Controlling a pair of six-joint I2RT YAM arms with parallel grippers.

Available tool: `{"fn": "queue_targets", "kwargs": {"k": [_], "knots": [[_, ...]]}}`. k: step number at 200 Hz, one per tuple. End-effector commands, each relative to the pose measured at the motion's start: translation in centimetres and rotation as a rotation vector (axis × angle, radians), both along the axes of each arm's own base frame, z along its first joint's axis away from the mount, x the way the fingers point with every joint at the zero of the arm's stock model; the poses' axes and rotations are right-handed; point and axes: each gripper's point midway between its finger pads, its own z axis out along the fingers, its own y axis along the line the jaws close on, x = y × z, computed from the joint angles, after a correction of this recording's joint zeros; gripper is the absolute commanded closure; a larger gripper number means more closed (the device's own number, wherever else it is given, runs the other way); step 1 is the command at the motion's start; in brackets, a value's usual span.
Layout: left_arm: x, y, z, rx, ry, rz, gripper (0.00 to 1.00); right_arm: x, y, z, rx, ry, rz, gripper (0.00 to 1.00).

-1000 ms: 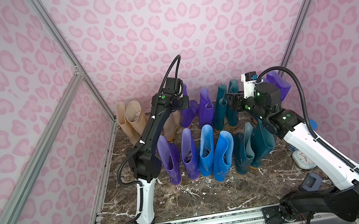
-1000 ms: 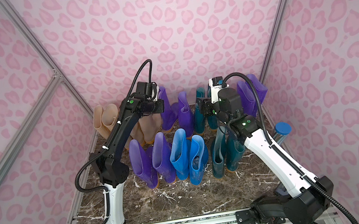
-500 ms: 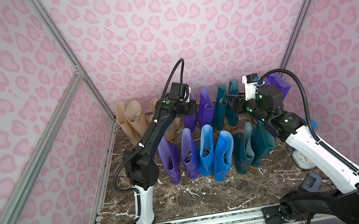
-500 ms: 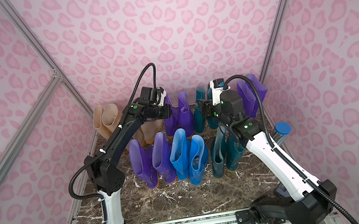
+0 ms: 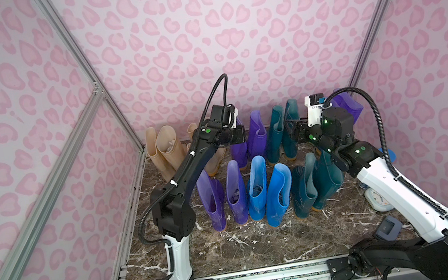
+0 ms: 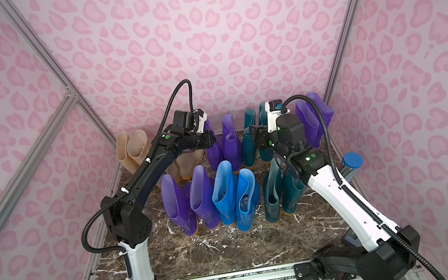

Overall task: Match and arrange rain boots in pairs
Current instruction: Adjust the rain boot at the center of the board.

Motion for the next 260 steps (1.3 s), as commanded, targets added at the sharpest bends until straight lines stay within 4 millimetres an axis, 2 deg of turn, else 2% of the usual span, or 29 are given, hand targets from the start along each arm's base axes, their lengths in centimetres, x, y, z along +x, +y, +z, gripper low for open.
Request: {"fn": "queue_targets", "kwargs": {"k": [1, 6, 17, 32, 43, 54, 76, 86, 89, 102, 122, 138, 153, 181, 193, 214, 244, 260], "knots": [[-0.4, 0.0, 2.4, -0.072, -0.082, -0.043, 0.51, 0.3, 0.0, 0.2, -0.002, -0.015, -0.001, 0.31], [-0.5, 0.3, 2.8, -0.079, -0.088, -0.040, 0.44, 0.4, 0.1, 0.3, -0.004, -0.017, -0.001, 0.31], [-0.8, 0.8, 4.1, -0.087, -0.112, -0.043, 0.17, 0.5, 0.0, 0.4, -0.006, -0.019, -0.004, 0.31], [-0.9, 1.2, 6.2, -0.104, -0.140, -0.051, 0.00, 0.7, 0.2, 0.8, -0.003, -0.025, 0.000, 0.31], [-0.5, 1.6, 7.4, -0.115, -0.153, -0.042, 0.00, 0.8, 0.2, 0.9, 0.001, -0.029, 0.001, 0.31], [0.8, 2.4, 7.4, -0.107, -0.139, -0.002, 0.00, 0.9, 0.3, 1.0, 0.005, -0.033, 0.005, 0.30], [3.3, 3.1, 5.2, -0.032, -0.075, 0.056, 0.00, 1.5, 0.3, 0.9, -0.013, -0.031, 0.001, 0.29], [4.4, 3.3, 3.9, 0.002, -0.049, 0.086, 0.00, 2.0, 0.0, 0.0, -0.036, -0.011, -0.012, 0.25], [4.7, 3.1, 3.5, 0.005, -0.041, 0.084, 0.00, 2.1, -0.1, 1.2, -0.031, -0.032, -0.015, 0.24], [5.7, 2.7, 1.8, 0.016, -0.012, 0.080, 0.00, 3.2, -0.4, 0.9, -0.046, -0.016, -0.025, 0.22], [7.1, 2.3, 0.8, 0.010, -0.018, 0.092, 0.00, 5.2, -1.0, 0.4, -0.054, -0.001, -0.045, 0.15], [7.7, 1.2, 0.5, -0.031, -0.030, 0.062, 0.00, 7.4, -1.6, -0.2, -0.068, 0.023, -0.064, 0.14], [7.9, 0.4, 0.5, -0.063, -0.038, 0.028, 0.09, 9.6, -2.5, -1.0, -0.078, 0.055, -0.088, 0.14], [7.7, -1.4, 1.5, -0.146, -0.062, -0.059, 0.54, 13.2, -4.8, -2.9, -0.124, 0.107, -0.169, 0.15], [7.6, -1.8, 2.0, -0.165, -0.073, -0.080, 0.64, 14.5, -5.3, -3.9, -0.131, 0.148, -0.174, 0.19], [7.3, -2.1, 2.7, -0.181, -0.090, -0.108, 0.87, 15.8, -5.4, -6.2, -0.128, 0.196, -0.138, 0.24], [6.6, -2.5, 2.2, -0.185, -0.084, -0.149, 0.97, 16.0, -5.7, -8.9, -0.128, 0.266, -0.122, 0.32], [6.0, -2.6, 1.8, -0.190, -0.079, -0.176, 0.98, 15.9, -5.7, -9.7, -0.131, 0.284, -0.103, 0.36]]}}
